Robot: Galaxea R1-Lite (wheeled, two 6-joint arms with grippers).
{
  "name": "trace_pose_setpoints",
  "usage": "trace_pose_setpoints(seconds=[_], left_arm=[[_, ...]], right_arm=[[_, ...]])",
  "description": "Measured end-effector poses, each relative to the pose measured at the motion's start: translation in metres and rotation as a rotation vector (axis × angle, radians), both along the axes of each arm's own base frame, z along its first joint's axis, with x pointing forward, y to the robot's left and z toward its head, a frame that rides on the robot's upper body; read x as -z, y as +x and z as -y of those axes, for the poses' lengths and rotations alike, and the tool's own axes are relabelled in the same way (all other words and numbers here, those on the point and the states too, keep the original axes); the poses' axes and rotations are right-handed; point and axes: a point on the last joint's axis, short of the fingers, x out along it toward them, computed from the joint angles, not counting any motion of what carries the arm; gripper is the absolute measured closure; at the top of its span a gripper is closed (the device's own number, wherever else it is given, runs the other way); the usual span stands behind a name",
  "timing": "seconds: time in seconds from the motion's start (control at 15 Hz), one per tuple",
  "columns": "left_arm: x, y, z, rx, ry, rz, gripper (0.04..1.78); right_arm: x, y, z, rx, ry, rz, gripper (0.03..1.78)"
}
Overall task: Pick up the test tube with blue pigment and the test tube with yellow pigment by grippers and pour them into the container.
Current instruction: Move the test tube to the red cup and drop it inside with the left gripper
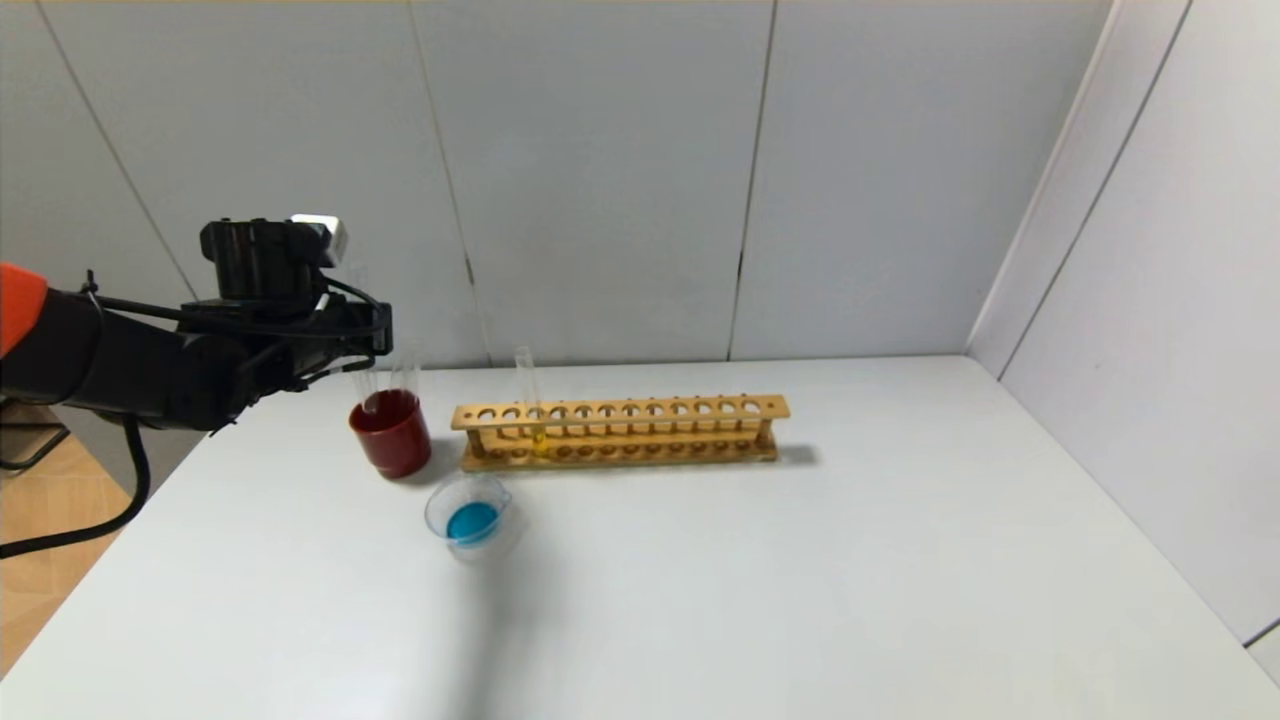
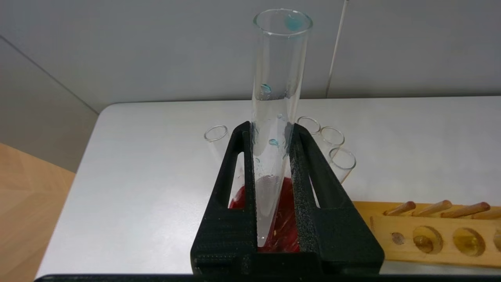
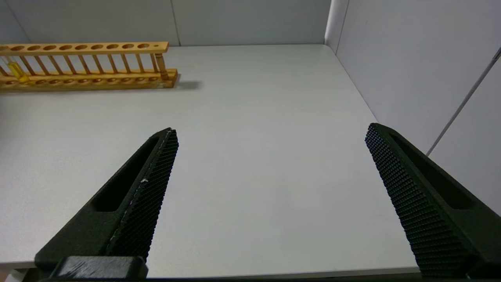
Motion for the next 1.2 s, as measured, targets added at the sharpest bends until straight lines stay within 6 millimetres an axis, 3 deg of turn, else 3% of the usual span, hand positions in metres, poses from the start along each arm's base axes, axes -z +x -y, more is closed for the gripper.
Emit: trace_pose_setpoints(seconds=[0.4,0.87,1.0,1.2], left_arm=[[0.021,0.019,0.001,-0.007,-0.024,-0.010,1.50],[0.030,0.017,0.001,-0.011,-0.032,-0.036,1.46],[0.030,0.015,0.001,-0.011,-0.032,-0.038,1.32],[0.027,0.011,0.001,-0.010,-0.032,-0.036,0.89]], right_arm=[[0.000,0.000,0.000,0.000,0.000,0.000,0.06],[0.000,0.000,0.000,0.000,0.000,0.000,0.06],[0.000,0.000,0.000,0.000,0.000,0.000,0.06],[0.000,0.000,0.000,0.000,0.000,0.000,0.06]])
